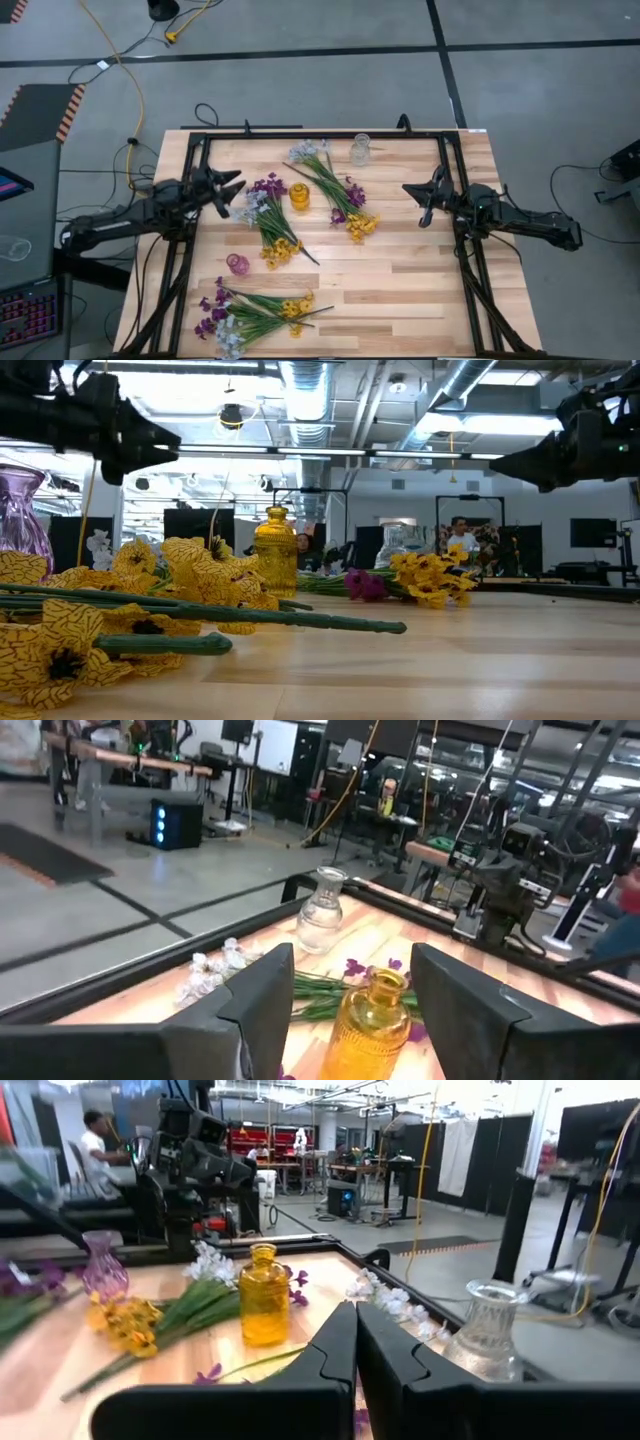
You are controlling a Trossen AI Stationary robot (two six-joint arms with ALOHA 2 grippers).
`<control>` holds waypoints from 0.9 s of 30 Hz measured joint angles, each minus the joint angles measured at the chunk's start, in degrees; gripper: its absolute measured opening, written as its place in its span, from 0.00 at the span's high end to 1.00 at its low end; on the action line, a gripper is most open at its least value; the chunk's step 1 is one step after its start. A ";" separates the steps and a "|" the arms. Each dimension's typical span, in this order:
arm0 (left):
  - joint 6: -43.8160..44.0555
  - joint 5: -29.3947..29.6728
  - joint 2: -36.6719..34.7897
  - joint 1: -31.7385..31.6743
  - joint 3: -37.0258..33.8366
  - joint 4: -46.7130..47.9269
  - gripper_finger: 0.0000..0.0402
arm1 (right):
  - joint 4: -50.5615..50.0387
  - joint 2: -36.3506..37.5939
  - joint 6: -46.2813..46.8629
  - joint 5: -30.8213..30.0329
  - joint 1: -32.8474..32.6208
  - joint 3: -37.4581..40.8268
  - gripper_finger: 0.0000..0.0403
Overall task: Sort flowers into vase by color
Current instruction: Put the middle white flowers into the transparent vase
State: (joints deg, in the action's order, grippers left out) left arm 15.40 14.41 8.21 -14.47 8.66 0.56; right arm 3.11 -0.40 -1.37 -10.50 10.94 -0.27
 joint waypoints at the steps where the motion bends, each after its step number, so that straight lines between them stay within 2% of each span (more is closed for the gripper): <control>1: 1.05 -0.02 1.49 0.01 0.88 0.02 0.53 | 0.00 0.00 1.25 0.00 0.00 0.00 0.91; 4: 5.11 -0.22 6.27 0.01 4.09 2.29 0.53 | 0.01 0.00 2.74 0.00 0.00 0.01 0.91; 9: 15.71 -1.39 14.72 0.01 12.66 14.33 0.53 | 0.02 -0.01 2.87 0.00 0.00 0.02 0.91; 15: 32.02 -9.69 24.68 0.01 24.66 31.31 0.53 | 0.05 0.00 2.89 0.00 0.00 0.02 0.91; 18: 39.99 -13.04 29.40 0.01 28.88 36.47 0.53 | 0.05 -0.01 2.89 0.01 0.00 0.02 0.91; 27: 60.18 -27.66 42.67 0.16 31.04 38.33 0.53 | 0.07 -0.01 2.91 0.02 0.00 0.01 0.91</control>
State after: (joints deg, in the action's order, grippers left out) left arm 75.58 -13.25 50.87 -14.31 39.70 38.90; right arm 3.18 -0.41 1.54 -10.48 10.94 -0.26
